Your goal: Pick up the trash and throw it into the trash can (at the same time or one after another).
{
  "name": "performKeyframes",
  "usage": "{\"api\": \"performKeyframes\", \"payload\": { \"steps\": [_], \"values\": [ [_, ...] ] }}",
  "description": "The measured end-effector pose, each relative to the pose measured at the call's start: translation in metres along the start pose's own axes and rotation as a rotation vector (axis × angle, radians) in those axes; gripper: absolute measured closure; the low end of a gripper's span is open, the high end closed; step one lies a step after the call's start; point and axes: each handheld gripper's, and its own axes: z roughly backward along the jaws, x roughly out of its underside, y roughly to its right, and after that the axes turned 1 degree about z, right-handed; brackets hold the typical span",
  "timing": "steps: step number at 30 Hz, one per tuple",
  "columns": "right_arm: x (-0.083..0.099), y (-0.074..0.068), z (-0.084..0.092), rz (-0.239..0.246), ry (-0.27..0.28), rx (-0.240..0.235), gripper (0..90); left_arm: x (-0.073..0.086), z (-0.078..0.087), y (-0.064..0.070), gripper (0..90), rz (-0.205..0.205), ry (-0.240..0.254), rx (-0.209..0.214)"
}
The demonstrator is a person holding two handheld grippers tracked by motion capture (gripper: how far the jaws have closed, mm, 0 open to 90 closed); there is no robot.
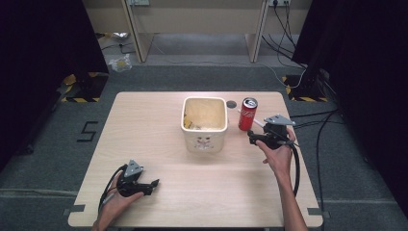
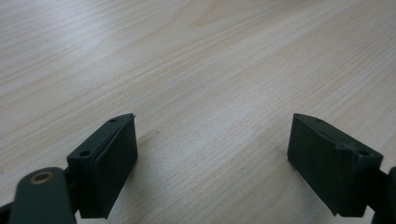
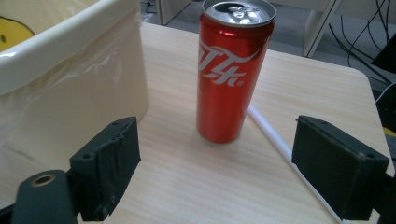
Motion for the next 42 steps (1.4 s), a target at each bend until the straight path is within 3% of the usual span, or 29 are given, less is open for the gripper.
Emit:
{"api": "performKeyframes", "payload": {
  "steps": [9,15,18,32,42],
  "values": [
    [-0.011,0.005,-0.025,-0.015,0.007,0.006,15.8,0.0,0.0,0.0,15.3,0.0,0.0,0.0],
    [-0.019,0.009,-0.043,0.016,-0.012,0.027,16.0,0.0,0.0,0.0,15.3,0.0,0.001,0.002],
    [-0.025,0.012,-0.053,-0.006,-0.012,0.023,15.9,0.0,0.0,0.0,15.3,0.002,0.002,0.001],
    [-0.024,0.016,-0.082,-0.031,-0.027,0.015,16.2,0.0,0.0,0.0,15.3,0.001,0.001,0.002],
    [-0.015,0.019,-0.101,-0.052,-0.026,0.004,21.1,0.0,0.0,0.0,15.3,0.003,0.004,0.002]
  ]
}}
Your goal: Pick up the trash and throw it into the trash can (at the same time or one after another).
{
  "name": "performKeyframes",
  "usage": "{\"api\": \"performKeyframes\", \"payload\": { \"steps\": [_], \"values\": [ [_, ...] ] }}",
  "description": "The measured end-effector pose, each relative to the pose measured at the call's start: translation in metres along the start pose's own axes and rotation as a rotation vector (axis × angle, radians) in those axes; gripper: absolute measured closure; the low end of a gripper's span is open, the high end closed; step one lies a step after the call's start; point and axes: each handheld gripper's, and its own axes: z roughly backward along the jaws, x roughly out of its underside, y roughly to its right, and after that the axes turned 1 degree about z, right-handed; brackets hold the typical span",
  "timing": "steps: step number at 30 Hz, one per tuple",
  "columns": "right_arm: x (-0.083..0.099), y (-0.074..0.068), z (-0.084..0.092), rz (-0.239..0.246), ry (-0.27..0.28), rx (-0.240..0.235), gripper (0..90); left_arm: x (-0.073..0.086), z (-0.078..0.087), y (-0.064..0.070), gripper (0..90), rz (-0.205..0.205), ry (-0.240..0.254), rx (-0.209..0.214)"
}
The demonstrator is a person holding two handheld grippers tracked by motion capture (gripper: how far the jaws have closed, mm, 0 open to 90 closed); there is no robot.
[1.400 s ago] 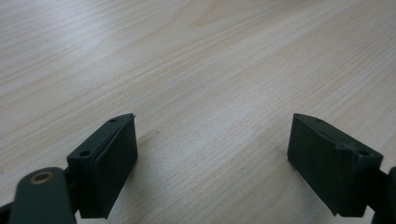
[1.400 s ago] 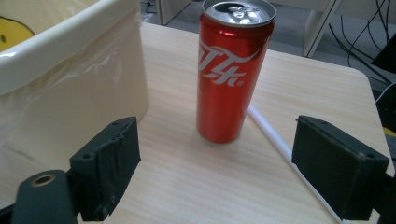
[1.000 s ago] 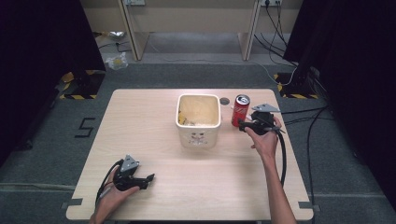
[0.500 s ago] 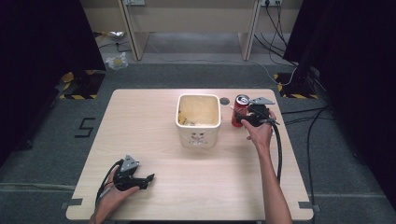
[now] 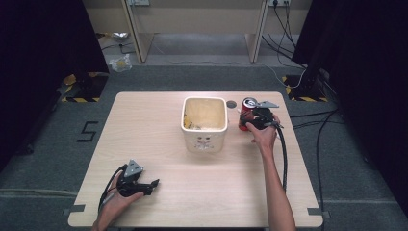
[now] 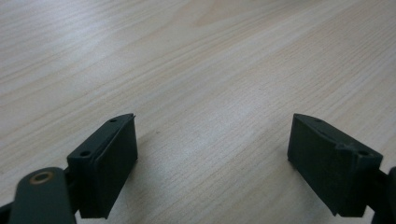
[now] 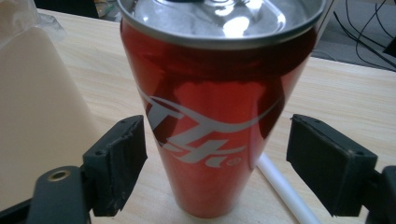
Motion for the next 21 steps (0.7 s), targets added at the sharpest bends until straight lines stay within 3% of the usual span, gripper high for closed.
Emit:
{"api": "performKeyframes", "payload": {
  "steps": [7,13,21],
  "values": [
    [0.002,-0.001,-0.005,0.004,0.015,-0.008,33.2,0.0,0.0,0.0,15.3,-0.001,-0.002,0.0],
    [0.001,0.0,-0.003,0.02,0.016,-0.001,33.7,0.0,0.0,0.0,15.3,0.0,-0.003,0.001],
    [-0.009,-0.007,0.016,0.035,0.04,-0.017,33.8,0.0,0.0,0.0,15.3,-0.003,-0.003,-0.001]
  ]
}}
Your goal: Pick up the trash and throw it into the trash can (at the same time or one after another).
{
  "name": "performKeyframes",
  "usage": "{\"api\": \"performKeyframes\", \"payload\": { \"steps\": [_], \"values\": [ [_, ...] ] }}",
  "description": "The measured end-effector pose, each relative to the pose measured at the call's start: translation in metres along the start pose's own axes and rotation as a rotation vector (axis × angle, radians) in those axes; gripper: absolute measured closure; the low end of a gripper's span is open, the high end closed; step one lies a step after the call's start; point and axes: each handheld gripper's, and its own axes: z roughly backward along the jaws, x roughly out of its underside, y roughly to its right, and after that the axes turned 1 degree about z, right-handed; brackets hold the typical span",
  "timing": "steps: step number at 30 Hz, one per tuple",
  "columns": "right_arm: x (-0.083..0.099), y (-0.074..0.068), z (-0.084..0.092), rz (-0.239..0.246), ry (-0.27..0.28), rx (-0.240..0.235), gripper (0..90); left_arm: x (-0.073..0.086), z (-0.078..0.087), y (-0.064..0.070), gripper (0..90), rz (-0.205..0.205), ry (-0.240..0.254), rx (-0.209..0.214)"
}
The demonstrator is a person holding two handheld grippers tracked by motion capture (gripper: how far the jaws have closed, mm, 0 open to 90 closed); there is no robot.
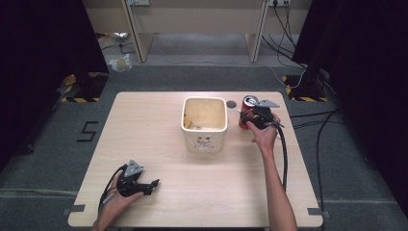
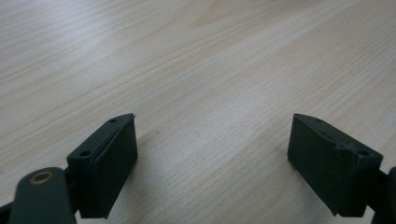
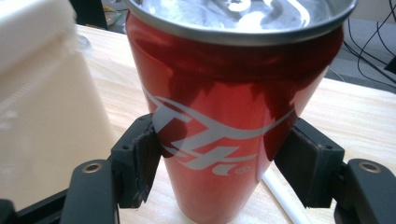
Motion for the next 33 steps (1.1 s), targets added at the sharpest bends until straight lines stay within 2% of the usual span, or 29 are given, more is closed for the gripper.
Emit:
{"api": "performKeyframes", "payload": {
  "steps": [11,13,15,22,23,33],
  "values": [
    [-0.024,-0.007,0.035,0.007,0.003,-0.03,33.8,0.0,0.0,0.0,15.3,0.0,0.0,-0.001],
    [-0.028,-0.01,0.045,-0.009,0.011,-0.05,33.8,0.0,0.0,0.0,15.2,0.0,0.0,-0.001],
    [-0.029,-0.011,0.047,-0.01,0.013,-0.051,33.8,0.0,0.0,0.0,15.2,-0.001,-0.001,-0.002],
    [-0.046,-0.019,0.067,0.016,0.029,-0.057,33.9,0.0,0.0,0.0,15.2,0.002,0.002,-0.001],
    [-0.05,-0.021,0.071,0.031,0.031,-0.055,33.8,0.0,0.0,0.0,15.2,0.002,0.002,-0.001],
    [-0.075,-0.03,0.093,0.054,0.052,-0.068,33.9,0.0,0.0,0.0,15.2,0.002,0.0,-0.001]
  ]
}}
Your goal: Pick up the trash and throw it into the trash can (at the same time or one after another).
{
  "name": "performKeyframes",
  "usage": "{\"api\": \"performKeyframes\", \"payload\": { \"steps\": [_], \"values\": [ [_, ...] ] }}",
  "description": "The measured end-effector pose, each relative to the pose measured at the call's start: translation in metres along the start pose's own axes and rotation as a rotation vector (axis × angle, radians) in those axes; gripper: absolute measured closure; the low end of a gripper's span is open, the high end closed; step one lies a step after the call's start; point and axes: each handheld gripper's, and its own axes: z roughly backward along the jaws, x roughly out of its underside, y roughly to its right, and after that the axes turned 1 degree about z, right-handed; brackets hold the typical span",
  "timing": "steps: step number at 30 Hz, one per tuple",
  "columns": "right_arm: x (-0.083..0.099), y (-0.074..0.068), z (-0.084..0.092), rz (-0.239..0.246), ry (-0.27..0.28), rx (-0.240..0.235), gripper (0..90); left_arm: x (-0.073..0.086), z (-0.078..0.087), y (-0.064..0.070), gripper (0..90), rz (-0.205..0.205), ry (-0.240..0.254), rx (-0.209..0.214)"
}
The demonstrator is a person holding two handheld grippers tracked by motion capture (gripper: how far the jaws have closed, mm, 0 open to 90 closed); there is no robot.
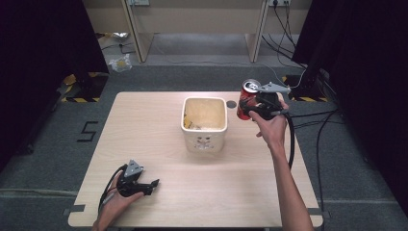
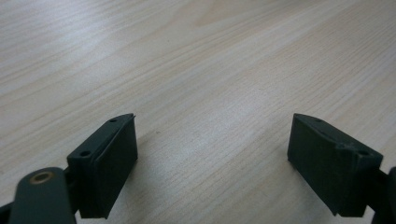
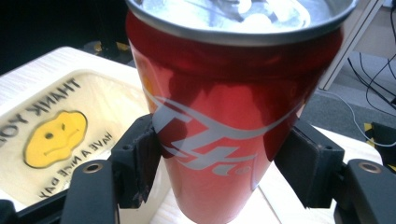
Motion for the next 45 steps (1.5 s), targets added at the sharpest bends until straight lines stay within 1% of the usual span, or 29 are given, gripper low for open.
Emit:
{"api": "performKeyframes", "payload": {
  "steps": [3,6,7,9,12,14,15,17,22,25,26,28,31,32,33,34,36,39,40,42,43,45],
  "values": [
    [-0.005,-0.001,0.003,0.007,0.003,-0.001,33.9,0.0,0.0,0.0,15.2,0.0,-0.003,0.002],
    [-0.013,-0.004,0.006,0.002,0.011,-0.02,33.8,0.0,0.0,0.0,15.2,0.0,-0.003,0.002],
    [-0.019,-0.007,0.008,0.014,0.018,-0.024,33.9,0.0,0.0,0.0,15.2,0.0,-0.003,0.002],
    [-0.021,-0.009,0.009,0.016,0.021,-0.026,33.9,0.0,0.0,0.0,15.2,0.0,-0.002,0.003],
    [-0.03,-0.016,0.011,0.034,0.029,-0.036,33.9,0.0,0.0,0.0,15.2,0.0,-0.003,0.001],
    [-0.037,-0.024,0.01,0.04,0.038,-0.065,33.9,0.0,0.0,0.0,15.3,0.0,-0.002,0.003],
    [-0.037,-0.024,0.01,0.04,0.038,-0.065,33.9,0.0,0.0,0.0,15.3,0.0,-0.002,0.003],
    [-0.041,-0.03,0.007,0.049,0.04,-0.081,33.9,0.0,0.0,0.0,15.3,0.001,-0.002,0.003],
    [-0.045,-0.044,-0.001,0.071,0.033,-0.118,33.9,0.0,0.0,0.0,15.3,0.0,-0.002,0.004],
    [-0.046,-0.051,-0.007,0.068,0.026,-0.143,33.8,0.0,0.0,0.0,15.3,-0.002,0.001,0.001],
    [-0.046,-0.055,-0.012,0.075,0.023,-0.154,33.8,0.0,0.0,0.0,15.3,-0.002,0.001,0.001],
    [-0.047,-0.057,-0.013,0.079,0.023,-0.159,33.9,0.0,0.0,0.0,15.3,-0.003,-0.002,0.002],
    [-0.047,-0.065,-0.019,0.082,0.018,-0.182,33.9,0.0,0.0,0.0,15.3,-0.003,0.001,0.001],
    [-0.046,-0.07,-0.025,0.095,0.004,-0.196,33.9,0.0,0.0,0.0,15.3,-0.003,0.001,0.001],
    [-0.046,-0.07,-0.025,0.095,0.004,-0.196,33.9,0.0,0.0,0.0,15.3,-0.003,0.001,0.001],
    [-0.045,-0.075,-0.031,0.095,-0.007,-0.209,33.8,0.0,0.0,0.0,15.3,-0.003,0.001,0.001],
    [-0.045,-0.076,-0.033,0.097,-0.009,-0.213,33.9,0.0,0.0,0.0,15.3,-0.002,0.001,0.001],
    [-0.043,-0.082,-0.044,0.097,-0.03,-0.23,33.9,0.0,0.0,0.0,15.3,-0.002,0.001,0.001],
    [-0.042,-0.086,-0.049,0.108,-0.044,-0.232,33.9,0.0,0.0,0.0,15.3,-0.002,0.001,0.001],
    [-0.042,-0.088,-0.052,0.107,-0.054,-0.238,33.8,0.0,0.0,0.0,15.3,-0.002,0.001,0.001],
    [-0.041,-0.092,-0.059,0.116,-0.067,-0.245,33.8,0.0,0.0,0.0,15.3,-0.002,0.001,0.001],
    [-0.04,-0.093,-0.062,0.12,-0.075,-0.248,33.8,0.0,0.0,0.0,15.3,-0.001,0.001,0.002]
  ]
}}
